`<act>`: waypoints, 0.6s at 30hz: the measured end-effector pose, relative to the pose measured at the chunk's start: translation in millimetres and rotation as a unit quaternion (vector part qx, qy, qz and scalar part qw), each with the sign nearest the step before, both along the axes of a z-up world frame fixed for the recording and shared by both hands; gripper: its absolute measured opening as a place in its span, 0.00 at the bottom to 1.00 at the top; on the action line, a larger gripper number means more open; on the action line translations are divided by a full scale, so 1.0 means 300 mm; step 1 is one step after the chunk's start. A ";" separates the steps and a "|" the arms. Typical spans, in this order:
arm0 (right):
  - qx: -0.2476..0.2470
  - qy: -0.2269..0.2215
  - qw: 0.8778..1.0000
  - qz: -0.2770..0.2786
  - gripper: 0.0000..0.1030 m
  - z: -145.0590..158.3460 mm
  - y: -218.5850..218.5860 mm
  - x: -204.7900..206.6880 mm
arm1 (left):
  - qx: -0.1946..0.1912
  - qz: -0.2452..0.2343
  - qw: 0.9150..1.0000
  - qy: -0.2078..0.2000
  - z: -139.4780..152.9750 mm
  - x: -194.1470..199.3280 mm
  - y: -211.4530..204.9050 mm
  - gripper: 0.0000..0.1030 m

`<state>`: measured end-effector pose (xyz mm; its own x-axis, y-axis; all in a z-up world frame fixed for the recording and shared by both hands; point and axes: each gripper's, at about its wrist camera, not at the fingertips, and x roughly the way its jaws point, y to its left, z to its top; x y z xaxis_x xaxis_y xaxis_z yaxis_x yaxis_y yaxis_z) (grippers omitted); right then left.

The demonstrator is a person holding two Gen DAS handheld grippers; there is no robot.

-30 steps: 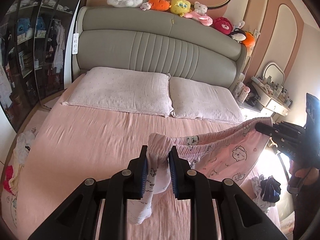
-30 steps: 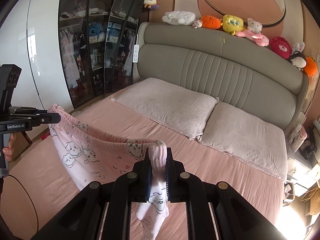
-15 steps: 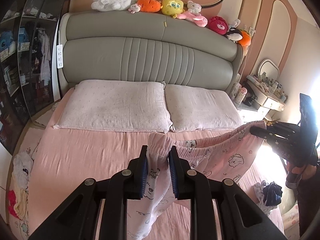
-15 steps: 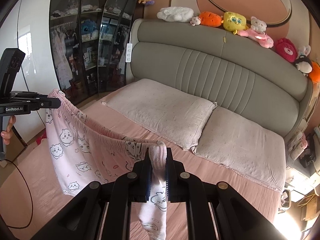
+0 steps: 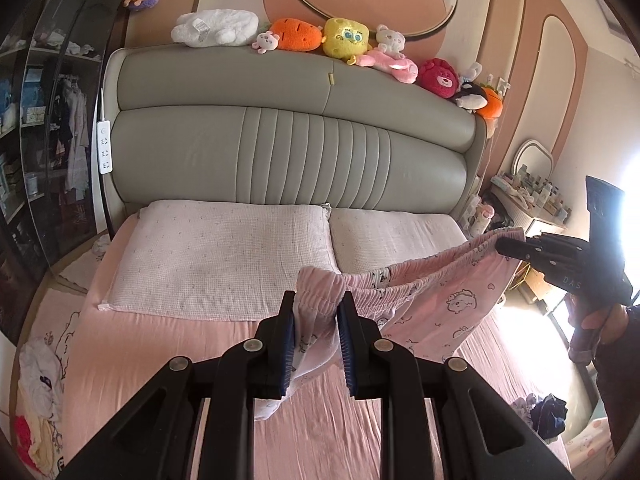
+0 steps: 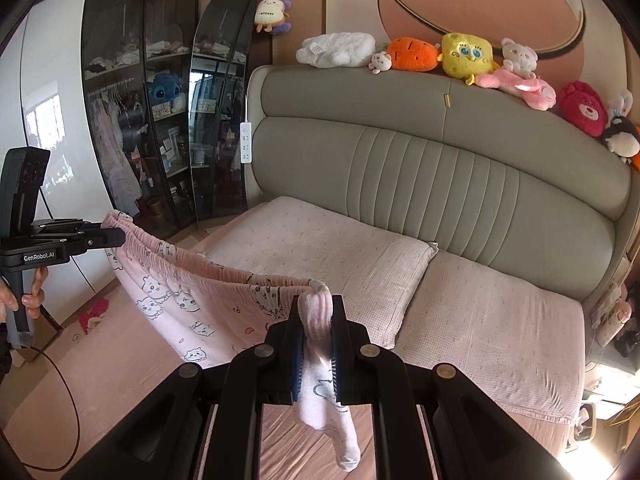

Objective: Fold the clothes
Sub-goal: 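Lift the pants by the waistband with both grippers, spreading the waistband apart, then lower the pants onto the bed with both grippers, laying the legs flat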

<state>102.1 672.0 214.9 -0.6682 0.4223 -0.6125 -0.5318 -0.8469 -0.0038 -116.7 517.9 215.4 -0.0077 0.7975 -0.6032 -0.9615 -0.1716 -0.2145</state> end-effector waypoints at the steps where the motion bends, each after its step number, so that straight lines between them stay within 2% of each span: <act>1: -0.006 0.002 1.000 0.002 0.08 -0.023 0.003 0.003 | -0.001 -0.009 1.000 0.000 -0.019 0.002 0.000 0.17; 3: -0.018 0.007 1.000 0.005 0.08 -0.071 0.009 0.010 | -0.011 -0.025 1.000 -0.003 -0.092 0.018 -0.017 0.17; 6: -0.051 0.007 0.999 0.011 0.08 -0.215 -0.027 0.047 | -0.039 -0.051 0.998 -0.012 -0.258 0.059 -0.064 0.17; 12: -0.128 -0.029 0.991 -0.002 0.08 -0.579 -0.154 0.155 | -0.112 -0.110 0.987 -0.034 -0.602 0.200 -0.211 0.17; 14: -0.153 -0.040 0.987 -0.007 0.08 -0.700 -0.196 0.191 | -0.124 -0.122 0.984 -0.051 -0.675 0.247 -0.263 0.17; 16: -0.176 -0.042 0.983 -0.014 0.08 -0.780 -0.231 0.229 | -0.135 -0.133 0.979 -0.075 -0.740 0.288 -0.311 0.17; 18: -0.197 -0.045 0.979 -0.019 0.08 -0.851 -0.265 0.263 | -0.145 -0.132 0.977 -0.080 -0.789 0.323 -0.343 0.17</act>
